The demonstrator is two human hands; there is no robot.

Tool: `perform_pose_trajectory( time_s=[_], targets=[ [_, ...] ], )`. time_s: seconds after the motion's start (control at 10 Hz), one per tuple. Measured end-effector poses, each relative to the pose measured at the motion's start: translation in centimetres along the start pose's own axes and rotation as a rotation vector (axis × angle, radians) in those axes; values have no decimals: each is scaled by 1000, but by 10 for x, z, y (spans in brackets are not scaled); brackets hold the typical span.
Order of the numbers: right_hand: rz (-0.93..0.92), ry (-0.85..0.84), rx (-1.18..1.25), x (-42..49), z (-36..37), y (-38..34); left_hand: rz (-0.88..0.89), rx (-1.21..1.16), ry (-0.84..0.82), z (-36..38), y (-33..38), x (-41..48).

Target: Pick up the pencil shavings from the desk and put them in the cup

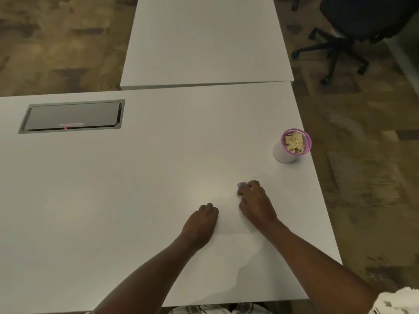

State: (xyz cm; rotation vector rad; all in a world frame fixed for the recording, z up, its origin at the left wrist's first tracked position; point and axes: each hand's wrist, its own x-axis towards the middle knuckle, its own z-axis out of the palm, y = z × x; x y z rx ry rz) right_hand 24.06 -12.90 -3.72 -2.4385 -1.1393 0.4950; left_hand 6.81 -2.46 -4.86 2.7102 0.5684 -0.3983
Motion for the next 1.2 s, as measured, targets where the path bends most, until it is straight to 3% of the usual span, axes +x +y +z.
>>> perform_pose_trajectory(
  time_s=[0.1, 0.3, 0.6, 0.7, 0.9, 1.2],
  targets=[
    [104, 169, 65, -8, -16, 3, -63, -24, -43, -4, 5, 9],
    [271, 298, 303, -3, -61, 32, -141, -219, -24, -26, 39, 46],
    [332, 550, 451, 53, -136, 71, -219, -650, 319, -127, 134, 169],
    [352, 510, 472, 70, -146, 77, -248, -668, 378, -146, 153, 202],
    [331, 385, 396, 78, -146, 87, -259, -674, 326, -145, 157, 225],
    [168, 400, 231, 39, -121, 70, -330, -621, 331, -122, 111, 174]
  ],
)
